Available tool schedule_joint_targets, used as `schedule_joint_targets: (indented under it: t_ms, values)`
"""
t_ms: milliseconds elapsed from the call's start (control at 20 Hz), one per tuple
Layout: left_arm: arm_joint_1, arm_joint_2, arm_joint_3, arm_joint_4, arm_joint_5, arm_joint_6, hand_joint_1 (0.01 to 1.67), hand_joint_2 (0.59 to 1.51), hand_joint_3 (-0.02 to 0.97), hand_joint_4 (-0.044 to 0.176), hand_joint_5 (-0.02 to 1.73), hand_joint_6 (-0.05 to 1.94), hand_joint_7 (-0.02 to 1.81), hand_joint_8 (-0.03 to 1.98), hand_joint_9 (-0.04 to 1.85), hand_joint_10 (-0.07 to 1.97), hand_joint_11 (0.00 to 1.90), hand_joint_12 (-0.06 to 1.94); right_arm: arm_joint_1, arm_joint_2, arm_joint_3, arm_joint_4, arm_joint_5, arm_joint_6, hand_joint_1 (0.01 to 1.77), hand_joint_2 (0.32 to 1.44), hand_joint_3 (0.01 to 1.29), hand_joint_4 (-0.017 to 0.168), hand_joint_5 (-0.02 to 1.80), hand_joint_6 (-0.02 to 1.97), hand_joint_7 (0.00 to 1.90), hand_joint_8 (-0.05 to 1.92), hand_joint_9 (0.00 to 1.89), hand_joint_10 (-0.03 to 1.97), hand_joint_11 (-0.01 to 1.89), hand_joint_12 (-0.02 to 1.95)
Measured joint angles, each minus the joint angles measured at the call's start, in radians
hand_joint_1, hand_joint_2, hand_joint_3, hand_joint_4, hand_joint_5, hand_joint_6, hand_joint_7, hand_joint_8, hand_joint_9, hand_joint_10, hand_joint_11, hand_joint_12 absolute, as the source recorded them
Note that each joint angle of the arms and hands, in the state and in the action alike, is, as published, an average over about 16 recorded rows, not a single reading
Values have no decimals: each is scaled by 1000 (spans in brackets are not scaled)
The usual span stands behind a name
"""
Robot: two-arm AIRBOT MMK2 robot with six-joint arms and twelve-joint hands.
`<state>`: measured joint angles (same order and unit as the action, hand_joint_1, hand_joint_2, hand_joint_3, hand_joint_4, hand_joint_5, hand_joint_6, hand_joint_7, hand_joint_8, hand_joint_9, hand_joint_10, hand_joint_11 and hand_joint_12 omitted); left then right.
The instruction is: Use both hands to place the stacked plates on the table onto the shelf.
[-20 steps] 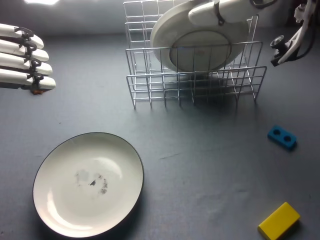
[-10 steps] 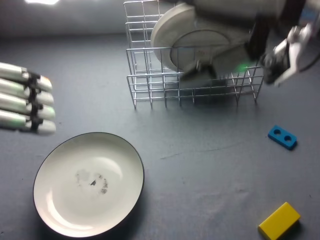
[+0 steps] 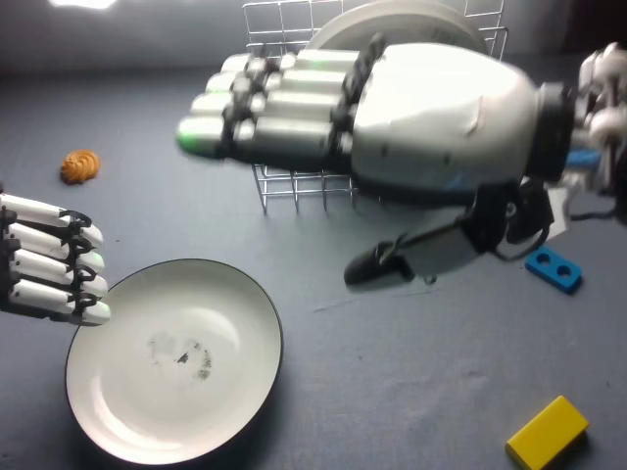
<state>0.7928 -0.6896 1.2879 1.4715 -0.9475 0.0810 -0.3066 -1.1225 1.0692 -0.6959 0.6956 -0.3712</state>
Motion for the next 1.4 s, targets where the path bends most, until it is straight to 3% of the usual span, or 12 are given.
schedule_joint_targets:
  t_ms: [300,800,1050,1400]
  values:
    - [52,-6,-41,-66,89,0,15,1145,18,7,283,10,291,-3,268,10,52,406,-43,-22,-18,0,1,-68,1175,906,11,-2,21,4,21,12,22,8,21,0]
    - [72,-27,-77,-102,141,0,17,1134,17,6,242,10,245,-3,214,12,22,378,-61,-44,-20,3,-5,-107,1169,914,11,-3,20,4,20,11,22,8,22,0]
    - [91,-51,-77,-124,189,2,16,1128,17,6,239,9,238,-3,198,10,20,357,-61,-48,-20,3,-5,-110,1166,918,11,-3,20,4,20,12,22,7,22,0]
    - [167,-81,-55,-231,281,25,16,1129,18,4,248,0,248,-3,189,-9,22,367,-66,-50,-20,-3,-6,-113,1165,923,11,-3,21,4,21,12,21,7,22,0]
